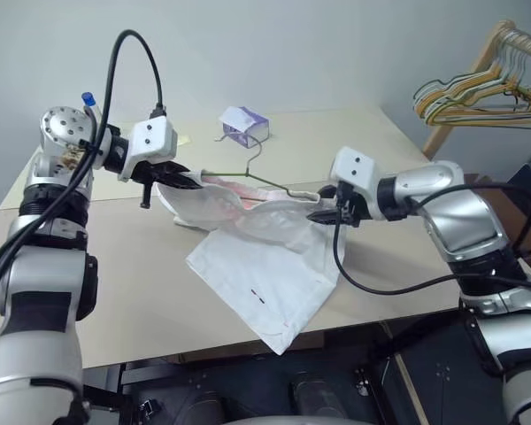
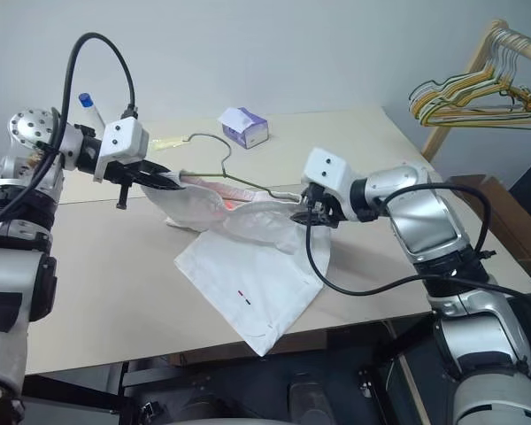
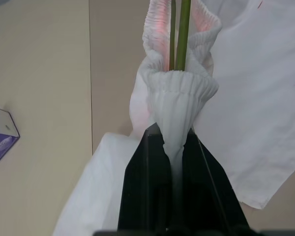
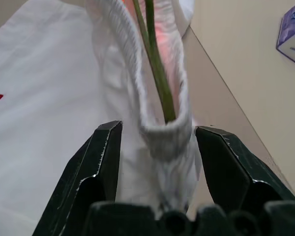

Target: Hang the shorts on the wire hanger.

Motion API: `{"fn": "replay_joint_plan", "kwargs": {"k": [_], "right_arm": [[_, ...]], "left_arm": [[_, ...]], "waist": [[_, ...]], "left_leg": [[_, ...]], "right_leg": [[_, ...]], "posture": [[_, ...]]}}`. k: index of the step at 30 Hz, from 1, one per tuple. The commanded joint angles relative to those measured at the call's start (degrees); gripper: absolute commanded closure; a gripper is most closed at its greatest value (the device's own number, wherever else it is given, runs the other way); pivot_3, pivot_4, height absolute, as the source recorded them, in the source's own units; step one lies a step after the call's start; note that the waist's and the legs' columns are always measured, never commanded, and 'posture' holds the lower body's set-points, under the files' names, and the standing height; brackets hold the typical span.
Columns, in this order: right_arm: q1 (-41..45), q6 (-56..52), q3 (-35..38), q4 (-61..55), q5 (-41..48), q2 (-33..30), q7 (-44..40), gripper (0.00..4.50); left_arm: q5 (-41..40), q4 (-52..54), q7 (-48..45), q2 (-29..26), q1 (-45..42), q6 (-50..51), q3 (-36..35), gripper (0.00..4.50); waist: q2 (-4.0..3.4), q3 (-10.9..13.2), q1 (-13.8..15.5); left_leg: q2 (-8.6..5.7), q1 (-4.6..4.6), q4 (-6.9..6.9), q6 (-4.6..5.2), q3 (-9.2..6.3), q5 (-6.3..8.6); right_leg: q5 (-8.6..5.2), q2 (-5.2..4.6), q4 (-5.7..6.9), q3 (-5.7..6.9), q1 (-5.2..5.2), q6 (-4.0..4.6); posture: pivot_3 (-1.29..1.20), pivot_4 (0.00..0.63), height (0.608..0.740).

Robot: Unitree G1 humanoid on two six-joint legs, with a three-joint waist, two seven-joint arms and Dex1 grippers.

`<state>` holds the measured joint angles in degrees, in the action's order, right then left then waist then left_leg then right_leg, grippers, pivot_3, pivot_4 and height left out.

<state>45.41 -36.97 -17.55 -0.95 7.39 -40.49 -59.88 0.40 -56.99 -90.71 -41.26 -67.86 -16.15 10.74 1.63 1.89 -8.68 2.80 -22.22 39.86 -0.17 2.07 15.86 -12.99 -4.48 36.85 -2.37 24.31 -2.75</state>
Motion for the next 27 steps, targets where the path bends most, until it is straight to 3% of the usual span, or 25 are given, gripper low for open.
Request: {"fn": "replay_joint_plan", "kwargs": {"k": [1, 6, 9, 14, 20, 27], "right_arm": [[-1.1, 2.06, 0.86, -1.91, -1.25, -0.99, 0.4, 1.67], [-0.89, 0.45, -0.16, 0.96, -3.48, -1.32, 0.51, 1.83], [-0.33, -0.81, -0.11, 2.64, -4.0, -1.19, 0.23, 2.57], [0.6, -2.03, 0.53, 4.54, -3.7, -0.65, -0.05, 4.4], [4.5, -4.74, 2.73, 3.1, -2.35, -0.33, 0.33, 4.46], [13.84, -10.77, 3.73, -3.23, 1.64, -0.37, -2.42, 4.46]], "left_arm": [[-0.3, 1.2, 0.13, -0.87, -1.52, 0.01, -1.49, 4.5], [0.16, 1.23, 0.31, -1.24, -1.6, -0.2, -1.35, 4.5], [0.62, 1.27, 0.58, -1.46, -1.59, -0.33, -1.31, 4.5], [0.28, 1.6, 0.1, -1.52, -1.4, -0.19, -1.8, 4.5], [0.97, 1.57, -0.46, -1.37, -0.53, -0.21, -1.46, 4.5], [1.27, 1.28, 5.42, 1.09, 0.35, 0.86, -2.33, 4.5]], "waist": [[0.0, 0.0, -0.08], [0.0, 0.0, -0.08], [0.0, 0.0, -0.02], [0.0, 0.0, -0.04], [-0.01, 0.01, -0.07], [-0.05, 0.03, 0.09]], "left_leg": [[0.0, 0.04, 0.0, 0.0, 0.0, 0.0], [0.0, 0.09, -0.01, 0.0, 0.02, 0.0], [0.0, 0.06, 0.0, 0.0, 0.02, 0.0], [0.0, 0.05, -0.01, 0.0, 0.02, 0.0], [0.0, 0.06, -0.01, 0.0, 0.01, 0.0], [0.01, 0.03, -0.01, 0.0, -0.02, 0.0]], "right_leg": [[0.0, 0.0, -0.02, -0.01, -0.02, 0.0], [0.0, 0.02, -0.07, -0.03, -0.02, 0.0], [0.0, 0.01, -0.07, -0.02, -0.03, 0.0], [0.0, 0.01, -0.07, -0.02, -0.02, 0.0], [0.0, 0.01, -0.06, -0.03, -0.02, 0.0], [0.0, 0.01, 0.08, 0.0, 0.01, 0.0]], "posture": [[-0.09, 0.0, 0.74], [-0.09, 0.0, 0.74], [-0.08, 0.0, 0.74], [-0.08, 0.0, 0.74], [-0.08, 0.0, 0.74], [-0.1, 0.0, 0.74]]}}
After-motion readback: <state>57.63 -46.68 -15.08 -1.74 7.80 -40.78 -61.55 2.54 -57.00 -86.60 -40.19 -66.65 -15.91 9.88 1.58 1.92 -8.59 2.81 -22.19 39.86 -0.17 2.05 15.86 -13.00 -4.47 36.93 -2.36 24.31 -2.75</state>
